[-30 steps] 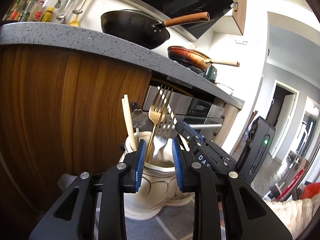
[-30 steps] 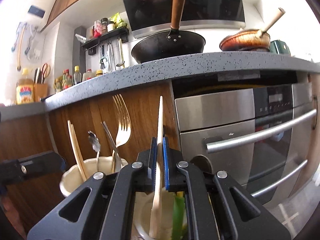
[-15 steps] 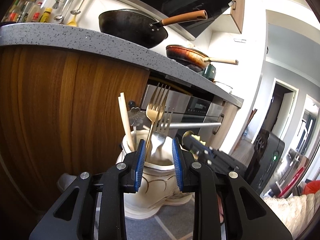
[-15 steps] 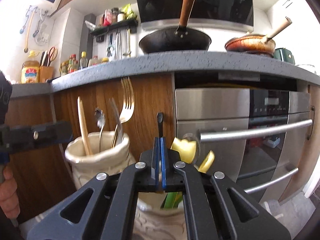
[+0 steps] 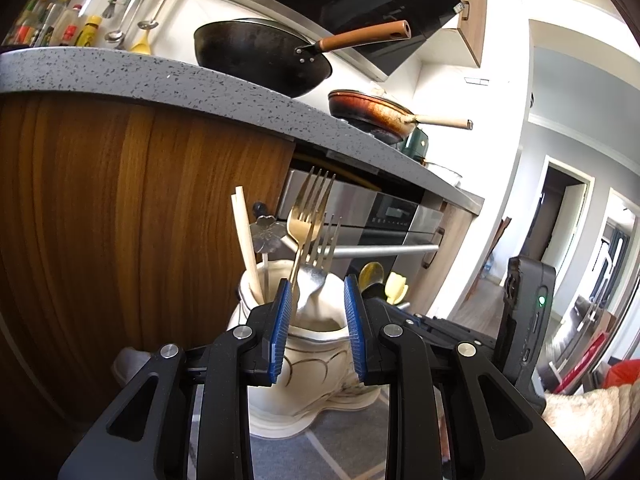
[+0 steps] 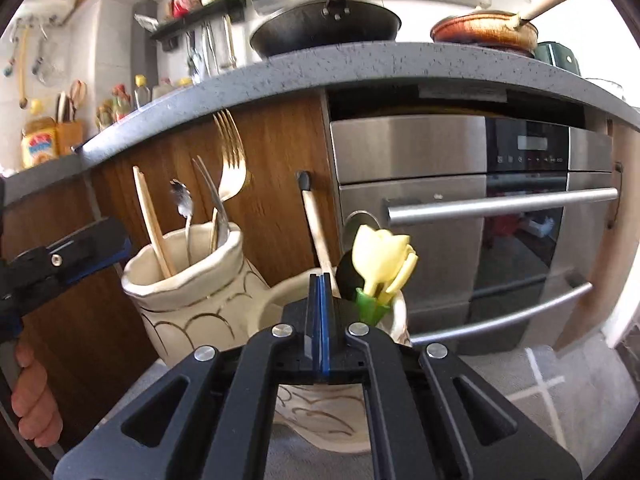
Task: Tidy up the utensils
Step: 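Lower chopstick into smaller pot with right tool and release it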
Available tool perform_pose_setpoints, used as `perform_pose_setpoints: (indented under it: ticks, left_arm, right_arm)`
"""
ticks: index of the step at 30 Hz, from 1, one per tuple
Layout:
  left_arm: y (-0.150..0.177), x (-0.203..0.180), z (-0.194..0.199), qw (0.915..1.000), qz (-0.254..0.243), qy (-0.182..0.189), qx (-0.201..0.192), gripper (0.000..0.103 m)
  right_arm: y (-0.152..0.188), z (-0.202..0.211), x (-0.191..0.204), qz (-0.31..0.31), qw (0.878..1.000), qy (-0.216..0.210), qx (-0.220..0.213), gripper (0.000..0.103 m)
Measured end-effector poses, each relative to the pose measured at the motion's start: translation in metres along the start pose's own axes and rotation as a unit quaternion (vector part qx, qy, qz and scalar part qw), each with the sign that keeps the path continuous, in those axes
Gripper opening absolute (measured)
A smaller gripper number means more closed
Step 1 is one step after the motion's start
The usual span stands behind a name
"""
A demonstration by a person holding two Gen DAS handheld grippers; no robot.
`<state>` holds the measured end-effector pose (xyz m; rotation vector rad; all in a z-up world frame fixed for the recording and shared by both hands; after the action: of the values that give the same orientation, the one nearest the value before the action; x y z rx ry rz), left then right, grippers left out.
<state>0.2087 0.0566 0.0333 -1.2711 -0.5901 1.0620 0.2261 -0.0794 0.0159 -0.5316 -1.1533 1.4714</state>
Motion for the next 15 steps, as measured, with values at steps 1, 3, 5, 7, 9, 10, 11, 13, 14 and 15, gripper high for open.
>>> perform_pose_setpoints:
  ticks: [1,3,5,7,9,10,11,13,14,15]
  left_arm:
    - [-0.0003,-0.0006,-0.0001,1.0,-0.001,0.001,-0.001,0.027]
    - [-0.0008,-0.0014,0.0003,1.0,0.0,0.003,-0.001,0.027]
    - [-0.0013,-0.0018,0.0015,1.0,0.0,0.005,-0.002,0.027]
    - [-0.0016,-0.0028,0.0023,1.0,-0.002,0.007,-0.002,0.027]
    - [-0.0016,-0.0033,0.0038,1.0,-0.004,0.007,-0.004,0.027]
    - [-0.0018,-0.003,0.0039,1.0,-0.004,0.006,-0.003,0.027]
    - [-0.0018,-0.0024,0.0041,1.0,-0.002,0.006,-0.003,0.027]
    - [-0.0018,-0.0021,0.0045,1.0,-0.001,0.007,-0.002,0.027]
    - [-0.0017,-0.0021,0.0048,1.0,-0.002,0.005,-0.003,0.027]
    - [-0.0014,-0.0024,0.0048,1.0,-0.004,0.005,-0.002,0.027]
  right_arm:
    - [-0.0011,-0.001,0.0007,-0.001,1.0,0.009,0.013,0.0]
    - [-0.002,-0.0031,0.0011,0.002,0.999,0.021,0.027,0.0]
    - [-0.0023,-0.0049,0.0014,0.006,0.999,0.027,0.037,0.0]
    - [-0.0039,-0.0038,-0.0001,-0.001,0.999,0.023,0.036,0.0]
    - [-0.0044,-0.0024,0.0036,0.015,0.999,0.029,0.032,0.0]
    - [-0.0035,-0.0023,0.0047,0.02,0.999,0.033,0.032,0.0]
    - [-0.002,-0.0035,0.0047,0.018,0.999,0.033,0.035,0.0]
    - [-0.0009,-0.0042,0.0051,0.015,0.999,0.029,0.037,0.0]
    - [-0.0012,-0.0043,0.0046,0.01,0.999,0.026,0.037,0.0]
    - [-0.002,-0.0035,0.0037,0.002,0.999,0.021,0.036,0.0]
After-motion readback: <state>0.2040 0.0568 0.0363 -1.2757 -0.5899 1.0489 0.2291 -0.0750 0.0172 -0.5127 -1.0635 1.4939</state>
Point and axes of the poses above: each gripper's, at about its wrist camera, not at the fingertips, and z roughly against the way its jaws point, x to its left, y to its underside, the point moved 5 cm from there along -z, roughly the way its jaws point, and after that the axes turned 7 degrees about -z, right-handed, at the moved point
